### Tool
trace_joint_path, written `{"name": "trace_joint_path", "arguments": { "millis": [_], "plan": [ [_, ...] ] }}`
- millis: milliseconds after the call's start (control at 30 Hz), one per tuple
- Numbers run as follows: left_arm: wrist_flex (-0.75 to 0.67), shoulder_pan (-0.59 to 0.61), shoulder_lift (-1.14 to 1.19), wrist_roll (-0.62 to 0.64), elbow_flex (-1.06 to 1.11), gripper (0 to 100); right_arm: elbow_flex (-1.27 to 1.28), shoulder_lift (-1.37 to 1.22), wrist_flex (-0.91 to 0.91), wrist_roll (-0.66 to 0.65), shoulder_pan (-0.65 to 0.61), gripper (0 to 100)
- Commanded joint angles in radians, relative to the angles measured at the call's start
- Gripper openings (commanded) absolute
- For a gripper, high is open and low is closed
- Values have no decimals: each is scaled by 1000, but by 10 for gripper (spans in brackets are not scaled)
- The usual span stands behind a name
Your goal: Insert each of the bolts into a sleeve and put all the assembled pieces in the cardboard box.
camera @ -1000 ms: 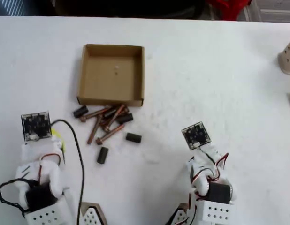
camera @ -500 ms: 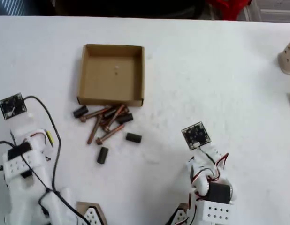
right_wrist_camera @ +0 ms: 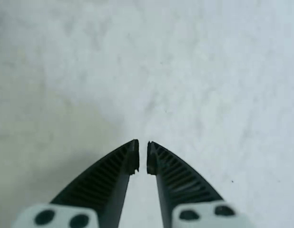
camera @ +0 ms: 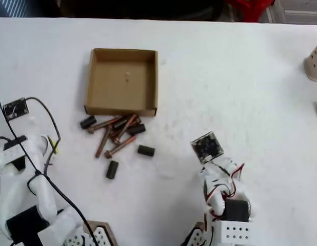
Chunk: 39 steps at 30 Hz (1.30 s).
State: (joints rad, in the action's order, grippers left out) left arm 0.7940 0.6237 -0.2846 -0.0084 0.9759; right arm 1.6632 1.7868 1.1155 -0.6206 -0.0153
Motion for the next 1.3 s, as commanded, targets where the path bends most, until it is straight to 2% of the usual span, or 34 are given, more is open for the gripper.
{"name": "trace_joint_path", "arguments": {
  "millis": [0, 167, 267, 400, 600, 800, 1000, 1267],
  "plan": [
    [6, 5, -1, 14, -43, 123, -54, 4, -22, -11, -108, 87],
    [5, 5, -1, 12, -43, 122, -126, -8, -18, -14, -154, 73],
    [5, 5, -1, 12, -46, 122, -222, -119, -16, -74, -208, 33],
    [3, 5, -1, 12, -48, 123, -381, -410, -21, -80, -311, 36],
    [-48, 2, -1, 12, -48, 124, -620, -837, -28, -69, -509, 115],
    [-51, -19, -1, 8, -44, 122, -813, -1210, -145, -23, -634, 122],
    [-44, -21, -1, 6, -44, 124, -1025, -1583, -222, -25, -661, 124],
    [-44, -21, -1, 6, -48, 124, -1258, -1911, -165, -86, -656, 124]
  ]
}}
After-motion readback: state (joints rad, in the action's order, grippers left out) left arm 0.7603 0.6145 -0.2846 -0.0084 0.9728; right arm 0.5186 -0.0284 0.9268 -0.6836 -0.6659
